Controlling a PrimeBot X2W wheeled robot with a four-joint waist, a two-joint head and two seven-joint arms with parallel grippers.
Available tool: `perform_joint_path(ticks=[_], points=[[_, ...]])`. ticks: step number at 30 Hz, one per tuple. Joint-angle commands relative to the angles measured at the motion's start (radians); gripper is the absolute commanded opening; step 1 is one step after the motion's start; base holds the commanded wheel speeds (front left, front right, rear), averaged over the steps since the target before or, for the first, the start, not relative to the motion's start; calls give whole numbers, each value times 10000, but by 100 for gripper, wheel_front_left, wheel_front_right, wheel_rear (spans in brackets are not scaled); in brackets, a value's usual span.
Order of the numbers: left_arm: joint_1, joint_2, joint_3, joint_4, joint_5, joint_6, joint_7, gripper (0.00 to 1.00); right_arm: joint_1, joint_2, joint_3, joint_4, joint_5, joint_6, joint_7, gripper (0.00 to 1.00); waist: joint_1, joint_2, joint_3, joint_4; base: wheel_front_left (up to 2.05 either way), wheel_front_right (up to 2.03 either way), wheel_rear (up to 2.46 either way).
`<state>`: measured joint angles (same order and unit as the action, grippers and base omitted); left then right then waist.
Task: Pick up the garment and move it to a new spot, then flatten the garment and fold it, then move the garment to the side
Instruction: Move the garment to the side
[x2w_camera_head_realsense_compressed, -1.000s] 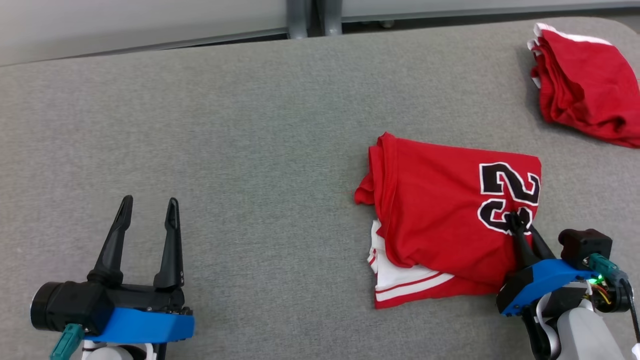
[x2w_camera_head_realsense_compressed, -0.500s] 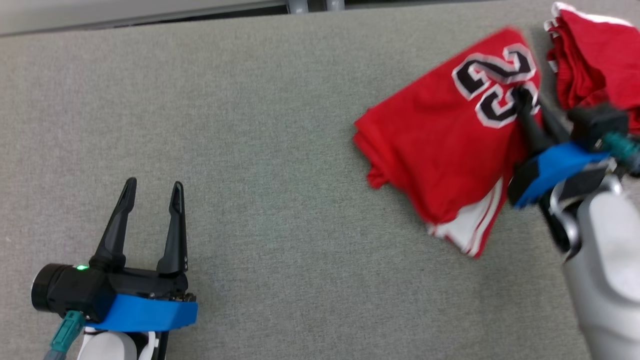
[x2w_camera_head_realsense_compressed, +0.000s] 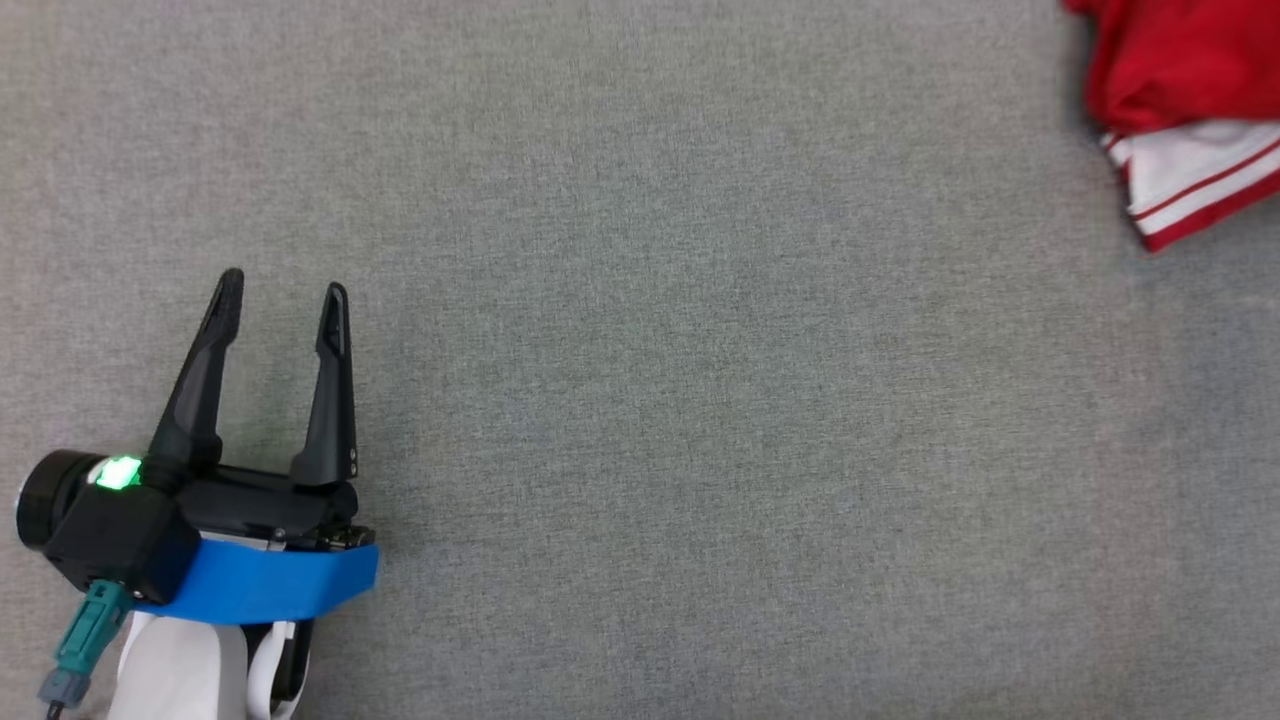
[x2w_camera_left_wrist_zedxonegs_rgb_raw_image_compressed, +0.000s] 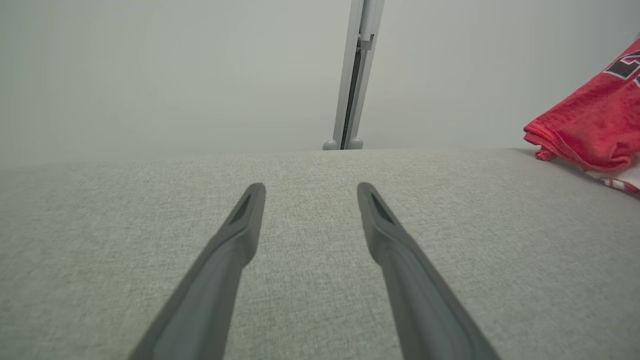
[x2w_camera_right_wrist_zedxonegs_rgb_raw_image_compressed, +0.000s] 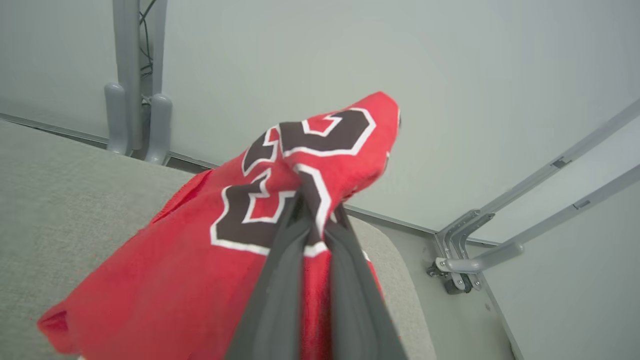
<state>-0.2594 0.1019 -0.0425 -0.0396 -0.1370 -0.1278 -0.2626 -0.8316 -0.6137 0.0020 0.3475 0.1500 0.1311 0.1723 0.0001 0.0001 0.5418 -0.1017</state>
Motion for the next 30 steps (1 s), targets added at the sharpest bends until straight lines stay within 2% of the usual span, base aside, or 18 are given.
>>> perform_joint_path(ticks=[1, 6, 8, 16, 17, 18, 19, 20, 22, 30], points=[[-170, 107, -37, -125, 26, -40, -27, 100, -197, -440, -211, 126, 155, -7, 132, 0, -1, -1, 273, 11, 0, 0, 0], [-365, 275, -104, -312, 16, -29, -27, 100, -304, -1506, -731, 786, 464, -7, 254, 0, -1, -1, 587, 11, 0, 0, 0], [-431, 319, -124, -366, -1, -29, -27, 100, -394, -1748, -818, 1129, 542, -7, 278, 0, -1, -1, 661, 23, 0, 0, 0], [-525, 410, -125, -421, -9, -28, -27, 100, -758, -1829, -1203, 2163, 297, -7, 200, 0, -1, -1, 851, 91, 0, 0, 0], [-510, 420, -96, -428, -9, -28, -27, 100, -766, -1762, -1233, 2174, 230, -7, 205, 3, -1, -1, 866, 89, 0, 0, 0], [-488, 422, -71, -427, -6, -28, -27, 100, -758, -1706, -1275, 2166, 148, -7, 220, 18, -1, -1, 877, 81, 0, 0, 0], [-474, 421, -61, -422, 0, -28, -27, 100, -784, -1648, -1343, 2138, 101, -7, 230, 38, -1, -1, 890, 83, 0, 0, 0], [-476, 418, -57, -418, 8, -28, -27, 100, -802, -1559, -1394, 2078, 20, -7, 254, 43, -1, -1, 902, 84, 0, 0, 0], [-481, 401, -48, -393, 19, -28, -27, 100, -753, -1348, -1495, 1907, -170, -7, 390, 100, -1, -1, 896, 83, 0, 0, 0], [-377, 275, 94, -239, -9, -29, -27, 100, -248, -595, -2267, 1060, -1172, -7, 674, 100, -1, -1, 472, 133, 0, 0, 0]])
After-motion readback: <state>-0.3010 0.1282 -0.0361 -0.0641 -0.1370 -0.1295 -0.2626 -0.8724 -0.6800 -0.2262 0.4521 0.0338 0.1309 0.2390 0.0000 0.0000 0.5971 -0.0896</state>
